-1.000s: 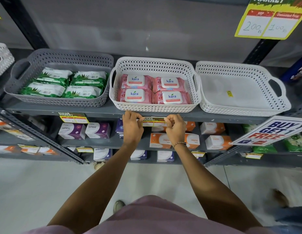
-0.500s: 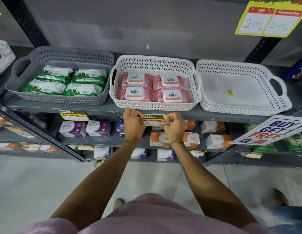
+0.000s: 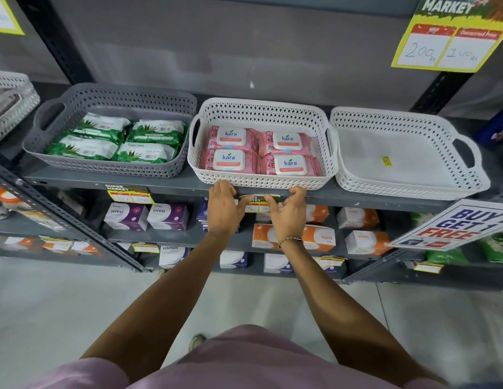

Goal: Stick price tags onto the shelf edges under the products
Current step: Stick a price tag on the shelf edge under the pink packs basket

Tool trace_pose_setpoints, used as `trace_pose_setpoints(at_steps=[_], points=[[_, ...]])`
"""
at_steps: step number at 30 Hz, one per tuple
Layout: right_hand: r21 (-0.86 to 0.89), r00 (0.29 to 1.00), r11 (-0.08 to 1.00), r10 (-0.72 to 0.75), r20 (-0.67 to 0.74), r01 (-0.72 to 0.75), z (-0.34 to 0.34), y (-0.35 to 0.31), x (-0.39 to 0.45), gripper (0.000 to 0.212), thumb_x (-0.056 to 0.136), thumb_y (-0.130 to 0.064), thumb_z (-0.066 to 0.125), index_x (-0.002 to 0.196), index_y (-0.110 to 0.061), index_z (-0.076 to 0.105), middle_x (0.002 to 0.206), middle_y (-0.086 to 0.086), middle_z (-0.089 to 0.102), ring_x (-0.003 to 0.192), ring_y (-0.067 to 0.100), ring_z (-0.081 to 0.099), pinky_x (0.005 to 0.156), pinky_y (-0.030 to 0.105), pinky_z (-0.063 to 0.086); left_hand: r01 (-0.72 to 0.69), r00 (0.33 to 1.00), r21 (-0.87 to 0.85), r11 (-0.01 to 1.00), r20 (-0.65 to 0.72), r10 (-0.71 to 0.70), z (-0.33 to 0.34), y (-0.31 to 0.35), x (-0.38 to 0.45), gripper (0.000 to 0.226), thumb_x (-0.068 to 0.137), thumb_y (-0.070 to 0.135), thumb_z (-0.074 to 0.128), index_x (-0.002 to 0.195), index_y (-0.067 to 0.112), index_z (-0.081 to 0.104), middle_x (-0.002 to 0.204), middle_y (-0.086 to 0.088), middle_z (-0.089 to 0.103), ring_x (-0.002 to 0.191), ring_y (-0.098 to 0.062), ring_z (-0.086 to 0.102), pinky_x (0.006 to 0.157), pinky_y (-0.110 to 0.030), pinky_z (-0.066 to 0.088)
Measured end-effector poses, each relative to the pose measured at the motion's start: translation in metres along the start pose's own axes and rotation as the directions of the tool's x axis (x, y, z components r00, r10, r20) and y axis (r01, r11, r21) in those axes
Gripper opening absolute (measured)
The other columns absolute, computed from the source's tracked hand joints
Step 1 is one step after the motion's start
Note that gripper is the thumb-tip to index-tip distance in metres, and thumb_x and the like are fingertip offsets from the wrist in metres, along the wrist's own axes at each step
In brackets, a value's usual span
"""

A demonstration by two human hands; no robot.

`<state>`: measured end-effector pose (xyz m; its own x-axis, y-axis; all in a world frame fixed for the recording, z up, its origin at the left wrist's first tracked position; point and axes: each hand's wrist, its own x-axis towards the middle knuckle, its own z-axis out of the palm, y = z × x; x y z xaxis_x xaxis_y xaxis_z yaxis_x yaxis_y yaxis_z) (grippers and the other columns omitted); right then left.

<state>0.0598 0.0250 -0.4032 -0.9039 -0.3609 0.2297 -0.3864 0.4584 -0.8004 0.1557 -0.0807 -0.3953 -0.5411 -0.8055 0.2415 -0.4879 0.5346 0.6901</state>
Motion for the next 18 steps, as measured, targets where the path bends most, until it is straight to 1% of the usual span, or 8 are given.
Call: trace_pose_setpoints(at_steps=[3,5,8,13,15,18], points=[[-0.008,1.000,1.000,0.017,0.014,-0.017,0.004,0.000,-0.004,0.070,0.070,-0.047,0.077,0.114,-0.005,0.042,0.095,0.018,0.060,0.090,0.030,0.055,0.072,0.047,0.051,-0.019,1.000,0.086,0.996,-0.013,0.020,0.002,0.005,-0.002,0.048,0.075,0.039,0.075,0.088,0.003,0.046,0.093,-0.015,0.051,0.087,-0.030,0.044,0.077,-0.038,0.041],[-0.020,1.000,1.000,0.015,-0.009,-0.015,0.007,-0.002,-0.004,0.072,0.068,-0.049,0.077,0.113,-0.005,0.042,0.100,0.017,0.060,0.094,0.031,0.055,0.071,0.046,0.052,-0.015,0.999,0.111,0.994,-0.032,0.018,0.004,0.008,-0.002,0.049,0.075,0.042,0.074,0.088,0.002,0.047,0.093,-0.016,0.051,0.087,-0.031,0.045,0.079,-0.039,0.041],[-0.028,0.999,1.000,0.013,-0.036,-0.014,0.009,-0.004,-0.003,0.072,0.067,-0.049,0.077,0.111,-0.004,0.042,0.105,0.016,0.059,0.097,0.031,0.055,0.069,0.044,0.054,-0.005,0.998,0.123,0.992,-0.061,0.013,0.006,0.009,-0.002,0.049,0.075,0.043,0.073,0.086,0.003,0.047,0.090,-0.016,0.051,0.083,-0.032,0.045,0.077,-0.040,0.041],[-0.060,0.997,0.997,0.045,-0.067,-0.049,0.012,-0.008,-0.001,0.068,0.068,-0.047,0.077,0.108,-0.004,0.042,0.099,0.016,0.059,0.094,0.033,0.055,0.065,0.043,0.051,-0.008,0.997,0.149,0.989,-0.080,0.021,0.008,0.009,-0.002,0.047,0.075,0.040,0.074,0.083,0.002,0.048,0.087,-0.017,0.052,0.079,-0.033,0.047,0.074,-0.044,0.043],[-0.065,0.996,0.996,0.058,-0.066,-0.062,0.012,-0.010,-0.001,0.066,0.069,-0.046,0.077,0.106,-0.006,0.041,0.096,0.015,0.060,0.091,0.032,0.055,0.063,0.043,0.051,-0.008,0.996,0.142,0.990,-0.086,0.021,0.008,0.008,-0.001,0.048,0.074,0.043,0.073,0.082,0.003,0.047,0.085,-0.016,0.052,0.078,-0.031,0.046,0.073,-0.041,0.042],[-0.077,0.996,0.994,0.074,-0.047,-0.077,0.010,-0.007,0.001,0.056,0.073,-0.038,0.076,0.103,-0.009,0.039,0.090,0.014,0.060,0.082,0.031,0.057,0.059,0.040,0.050,-0.001,0.997,0.110,0.994,-0.072,0.009,0.005,0.007,-0.001,0.047,0.075,0.040,0.074,0.083,0.004,0.047,0.084,-0.014,0.053,0.077,-0.029,0.046,0.072,-0.039,0.040]])
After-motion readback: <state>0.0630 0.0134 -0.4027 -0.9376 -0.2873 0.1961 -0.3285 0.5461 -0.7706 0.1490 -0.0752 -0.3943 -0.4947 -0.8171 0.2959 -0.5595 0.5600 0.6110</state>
